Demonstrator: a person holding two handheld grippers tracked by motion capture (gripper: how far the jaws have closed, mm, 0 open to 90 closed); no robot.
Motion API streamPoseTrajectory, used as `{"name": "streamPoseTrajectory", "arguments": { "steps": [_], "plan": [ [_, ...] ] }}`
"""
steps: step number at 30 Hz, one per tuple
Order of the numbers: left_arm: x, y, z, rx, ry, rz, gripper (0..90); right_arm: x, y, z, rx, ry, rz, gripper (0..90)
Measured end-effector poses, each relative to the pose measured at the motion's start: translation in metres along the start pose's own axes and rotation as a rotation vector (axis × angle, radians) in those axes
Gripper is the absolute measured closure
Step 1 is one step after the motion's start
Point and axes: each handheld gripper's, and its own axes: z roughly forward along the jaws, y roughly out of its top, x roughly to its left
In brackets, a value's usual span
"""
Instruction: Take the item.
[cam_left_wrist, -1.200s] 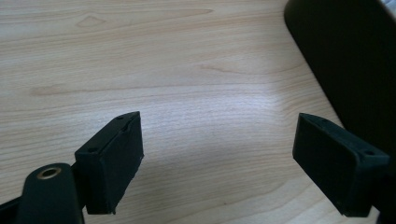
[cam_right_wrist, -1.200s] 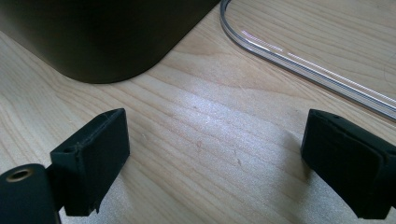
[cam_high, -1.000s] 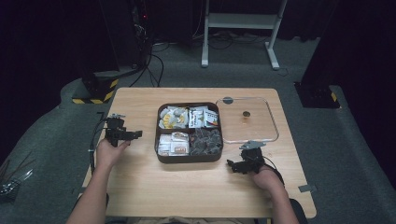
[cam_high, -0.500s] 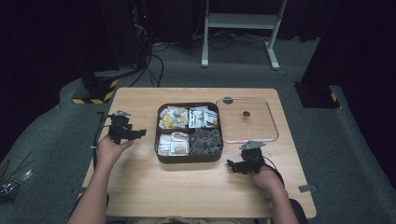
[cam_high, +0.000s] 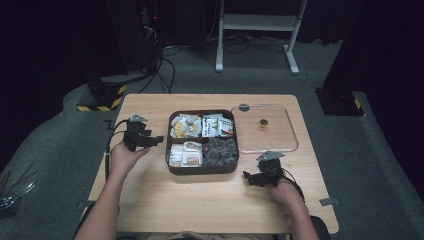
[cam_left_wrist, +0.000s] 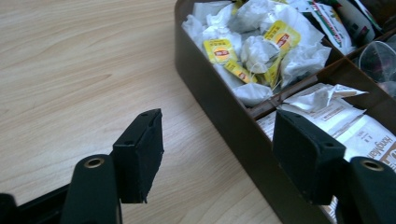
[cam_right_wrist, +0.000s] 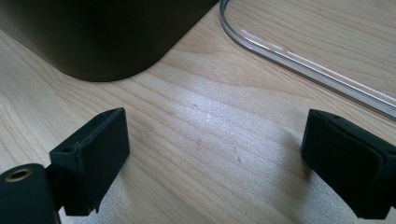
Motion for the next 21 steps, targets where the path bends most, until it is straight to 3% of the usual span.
{"name": "streamPoseTrajectory", "arguments": {
  "steps": [12, 21],
  "plan": [
    [-0.016, 0.01, 0.007, -0.018, -0.06, 0.039, 40.8, 0.001, -0.001, -0.001, -0.001, -0.01, 0.008, 7.8],
    [-0.028, 0.015, 0.017, 0.001, -0.106, 0.067, 41.2, 0.002, -0.003, -0.003, 0.001, -0.014, 0.015, 7.8]
  ]
}}
